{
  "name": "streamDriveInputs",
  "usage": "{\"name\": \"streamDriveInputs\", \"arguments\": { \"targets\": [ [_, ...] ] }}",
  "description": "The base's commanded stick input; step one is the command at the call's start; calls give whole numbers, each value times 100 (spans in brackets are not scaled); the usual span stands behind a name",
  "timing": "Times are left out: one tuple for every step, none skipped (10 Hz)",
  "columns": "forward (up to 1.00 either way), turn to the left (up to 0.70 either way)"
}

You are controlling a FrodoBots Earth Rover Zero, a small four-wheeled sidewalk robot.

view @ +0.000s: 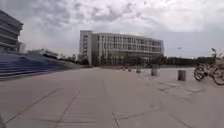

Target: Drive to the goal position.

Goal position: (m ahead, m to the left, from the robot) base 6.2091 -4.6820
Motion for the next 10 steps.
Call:
{"name": "streamDriveInputs", "arguments": {
  "targets": [
    [70,0],
    [70,0],
    [70,0],
    [70,-17],
    [70,-35],
    [70,-35],
    [70,-29],
    [70,-14],
    [70,0],
    [70,0]
  ]
}}
